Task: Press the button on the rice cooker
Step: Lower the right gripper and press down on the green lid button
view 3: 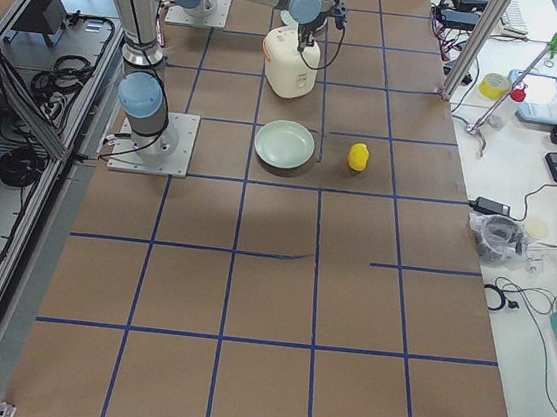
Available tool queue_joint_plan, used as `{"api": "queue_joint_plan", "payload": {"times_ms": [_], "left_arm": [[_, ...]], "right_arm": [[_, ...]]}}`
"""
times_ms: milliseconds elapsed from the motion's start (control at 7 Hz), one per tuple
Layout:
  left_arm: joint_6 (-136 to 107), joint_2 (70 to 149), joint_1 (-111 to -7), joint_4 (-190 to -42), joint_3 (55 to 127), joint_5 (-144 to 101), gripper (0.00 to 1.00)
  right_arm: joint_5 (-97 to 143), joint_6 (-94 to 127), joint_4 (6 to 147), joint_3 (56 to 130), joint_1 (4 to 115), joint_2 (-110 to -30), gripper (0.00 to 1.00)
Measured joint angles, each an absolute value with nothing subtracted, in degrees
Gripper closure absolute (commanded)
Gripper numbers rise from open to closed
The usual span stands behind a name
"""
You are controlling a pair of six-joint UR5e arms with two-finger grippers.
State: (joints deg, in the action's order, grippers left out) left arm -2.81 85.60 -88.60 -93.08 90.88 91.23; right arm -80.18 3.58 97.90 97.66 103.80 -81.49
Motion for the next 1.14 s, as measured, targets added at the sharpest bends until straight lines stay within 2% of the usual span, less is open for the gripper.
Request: {"api": "queue_joint_plan", "payload": {"times_ms": [714, 857, 1000, 1143], "left_arm": [[-2.81, 85.61, -88.59, -93.07, 90.88, 91.23, 0.00], [-2.81, 85.62, -88.59, -93.08, 90.88, 91.23, 0.00], [-2.81, 85.63, -88.59, -93.08, 90.88, 91.23, 0.00], [-2.81, 85.63, -88.59, -93.08, 90.88, 91.23, 0.00]], "right_arm": [[-80.10, 3.68, 98.06, 98.89, 103.80, -81.56, 1.00], [-80.07, 3.79, 98.17, 98.35, 103.80, -81.56, 0.90], [-80.02, 5.50, 98.10, 97.12, 103.80, -81.74, 0.48], [-79.97, 9.42, 97.74, 95.19, 103.82, -82.03, 0.01]]}}
